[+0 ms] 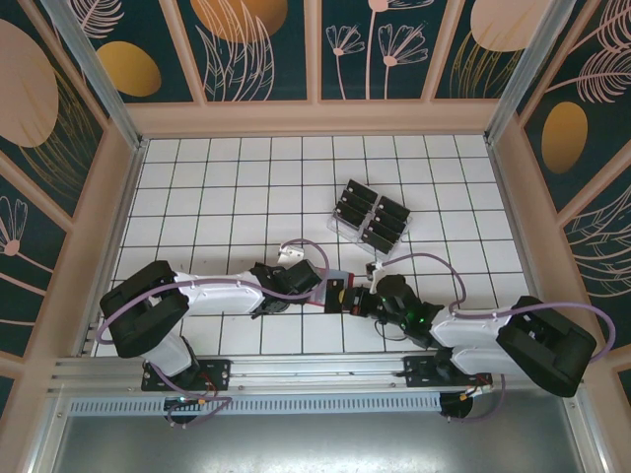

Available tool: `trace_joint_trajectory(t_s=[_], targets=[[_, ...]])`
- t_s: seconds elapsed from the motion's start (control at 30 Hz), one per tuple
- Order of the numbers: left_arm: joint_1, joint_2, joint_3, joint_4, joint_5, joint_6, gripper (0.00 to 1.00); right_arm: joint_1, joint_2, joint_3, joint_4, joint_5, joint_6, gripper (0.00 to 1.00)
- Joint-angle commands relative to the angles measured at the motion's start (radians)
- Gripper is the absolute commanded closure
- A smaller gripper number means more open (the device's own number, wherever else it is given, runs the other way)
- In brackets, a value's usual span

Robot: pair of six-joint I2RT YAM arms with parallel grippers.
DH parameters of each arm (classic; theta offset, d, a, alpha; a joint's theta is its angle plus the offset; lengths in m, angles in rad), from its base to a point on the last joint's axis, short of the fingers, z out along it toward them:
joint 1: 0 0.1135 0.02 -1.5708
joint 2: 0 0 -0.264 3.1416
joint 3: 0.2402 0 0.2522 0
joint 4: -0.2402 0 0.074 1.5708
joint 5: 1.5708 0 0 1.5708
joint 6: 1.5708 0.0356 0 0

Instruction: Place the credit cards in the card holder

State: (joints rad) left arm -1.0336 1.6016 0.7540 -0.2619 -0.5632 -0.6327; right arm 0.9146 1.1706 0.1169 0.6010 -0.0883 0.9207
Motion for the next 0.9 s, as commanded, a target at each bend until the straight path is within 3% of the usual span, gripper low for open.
trace_joint_trajectory(t_s=[0.0,0.27,0.87], targets=[[0.000,0.014,0.002,-0.032,-0.016,-0.010,0.01,0.009,-0.024,0.007,-0.125,0.125,-0.049,1.00],[0.000,-0.020,-0.016,-0.001,0.043,-0.017,0.01,-0.016,-0.016,0.055,-0.215,0.193,-0.109,1.00],[0.001,-0.140,0.013,-0.003,0.094,-0.015,0.01,-0.187,0.011,0.064,-0.216,0.107,-0.216,1.00]])
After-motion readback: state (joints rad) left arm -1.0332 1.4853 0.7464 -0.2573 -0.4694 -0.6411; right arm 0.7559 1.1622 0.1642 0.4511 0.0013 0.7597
